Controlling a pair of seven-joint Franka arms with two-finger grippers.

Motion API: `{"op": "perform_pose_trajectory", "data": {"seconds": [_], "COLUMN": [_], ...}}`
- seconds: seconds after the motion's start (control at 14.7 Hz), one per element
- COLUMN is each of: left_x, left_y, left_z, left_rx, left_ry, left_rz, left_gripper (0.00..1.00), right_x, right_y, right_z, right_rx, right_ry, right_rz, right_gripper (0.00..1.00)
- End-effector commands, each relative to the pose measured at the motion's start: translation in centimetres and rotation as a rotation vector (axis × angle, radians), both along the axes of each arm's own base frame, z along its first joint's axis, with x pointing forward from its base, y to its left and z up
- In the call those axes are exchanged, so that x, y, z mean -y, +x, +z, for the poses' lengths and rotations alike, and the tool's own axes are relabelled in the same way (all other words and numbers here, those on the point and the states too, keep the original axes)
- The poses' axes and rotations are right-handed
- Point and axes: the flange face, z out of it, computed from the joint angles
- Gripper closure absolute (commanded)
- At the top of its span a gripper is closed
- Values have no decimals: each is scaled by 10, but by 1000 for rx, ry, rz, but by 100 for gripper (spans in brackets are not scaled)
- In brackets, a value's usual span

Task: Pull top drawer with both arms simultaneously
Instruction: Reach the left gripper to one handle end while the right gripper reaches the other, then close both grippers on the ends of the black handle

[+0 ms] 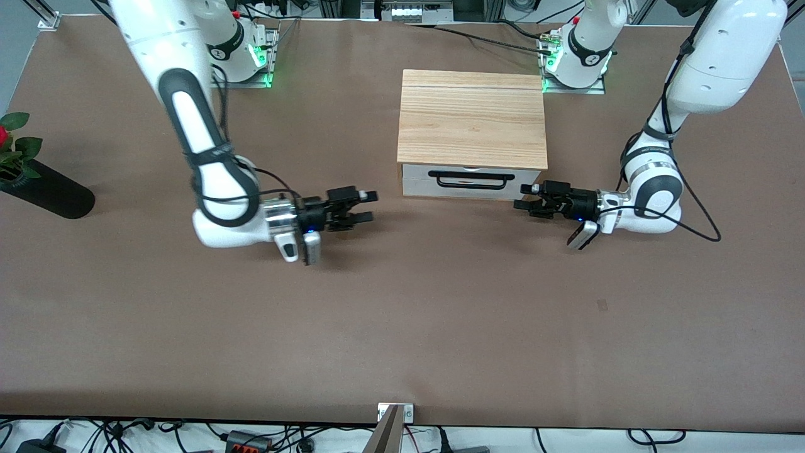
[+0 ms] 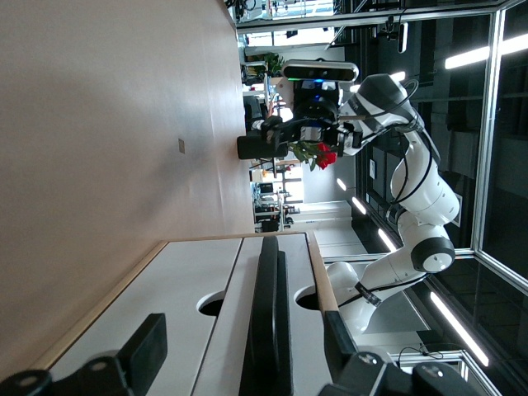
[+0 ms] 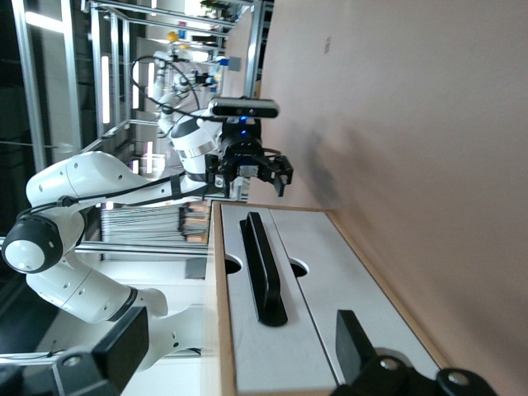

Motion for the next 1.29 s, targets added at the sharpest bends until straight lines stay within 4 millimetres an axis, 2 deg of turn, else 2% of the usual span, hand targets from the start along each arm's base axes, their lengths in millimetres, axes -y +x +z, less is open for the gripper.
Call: {"op": "perform_pose_trajectory", "data": {"seconds": [0.0,0.07,0.2,0.27,0.54,0.68,0.88,0.95,1.02,1.15,1.22], "left_x": [11,17,22,28,29,29,28,29,29,28,28], "left_y": [-7,-12,-20,-21,-24,-23,-23,-23,-21,-20,-19], "left_z": [2,1,-3,-3,-4,-5,-6,-4,-4,-2,-2], "left_rx": [-76,-117,-174,-189,-208,-211,-227,-232,-238,-246,-246], "left_ry": [-9,-13,-32,-42,-43,-40,-37,-38,-37,-35,-35], "left_rz": [6,0,17,23,19,21,22,22,22,22,22], "left_gripper": [28,31,35,36,57,70,92,95,98,99,99], "right_x": [-43,-55,-87,-96,-111,-118,-123,-125,-125,-127,-128], "right_y": [-8,-9,-27,-34,-43,-51,-55,-56,-57,-58,-59], "right_z": [-16,-19,-26,-30,-43,-47,-45,-45,-46,-45,-45], "right_rx": [3,6,2,3,0,-18,-22,-25,-26,-28,-28], "right_ry": [29,33,26,30,44,62,75,79,79,82,82], "right_rz": [-4,-8,-4,1,30,54,65,66,67,68,71], "right_gripper": [0,0,0,0,3,13,38,45,48,60,69]}}
